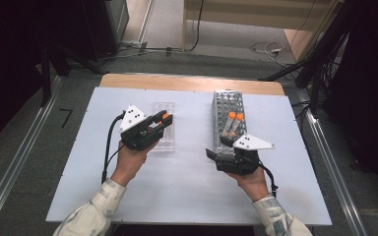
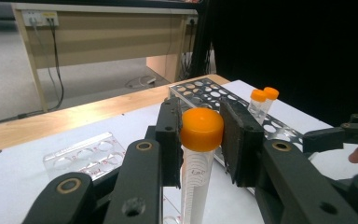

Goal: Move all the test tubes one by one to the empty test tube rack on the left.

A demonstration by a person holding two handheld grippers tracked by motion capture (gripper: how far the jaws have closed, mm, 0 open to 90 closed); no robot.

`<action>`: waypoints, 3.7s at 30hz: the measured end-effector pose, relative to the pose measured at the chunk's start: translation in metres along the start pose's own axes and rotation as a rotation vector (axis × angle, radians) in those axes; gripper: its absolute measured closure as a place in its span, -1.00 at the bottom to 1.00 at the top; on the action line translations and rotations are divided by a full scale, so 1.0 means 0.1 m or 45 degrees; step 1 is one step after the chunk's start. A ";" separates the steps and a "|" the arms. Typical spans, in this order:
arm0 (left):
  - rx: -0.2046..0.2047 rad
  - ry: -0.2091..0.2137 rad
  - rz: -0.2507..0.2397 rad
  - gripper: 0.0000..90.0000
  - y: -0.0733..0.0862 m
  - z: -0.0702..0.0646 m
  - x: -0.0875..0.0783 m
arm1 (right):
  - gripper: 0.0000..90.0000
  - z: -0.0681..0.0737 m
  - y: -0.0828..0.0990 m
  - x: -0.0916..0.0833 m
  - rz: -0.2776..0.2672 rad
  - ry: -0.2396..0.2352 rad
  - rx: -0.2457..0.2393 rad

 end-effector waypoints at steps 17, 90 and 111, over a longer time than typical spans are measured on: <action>0.026 -0.044 0.008 0.56 0.05 0.05 0.10 | -0.35 -0.02 0.02 -0.01 -0.004 0.004 0.010; 0.036 -0.084 0.120 -0.59 0.33 -0.03 0.03 | -0.30 -0.35 0.02 -0.06 -0.043 0.186 0.058; 0.034 -0.103 0.137 -0.58 0.38 -0.02 -0.02 | 0.03 -0.79 0.03 -0.03 -0.062 0.360 0.127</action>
Point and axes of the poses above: each handheld gripper's, and its own axes: x roughly forward along the jaws, y roughly out of its underside, z roughly to its left, the point moved 2 cm from there along x, roughly forward along the jaws, and after that the axes turned 4 degrees about -y, right-handed, at the moved point
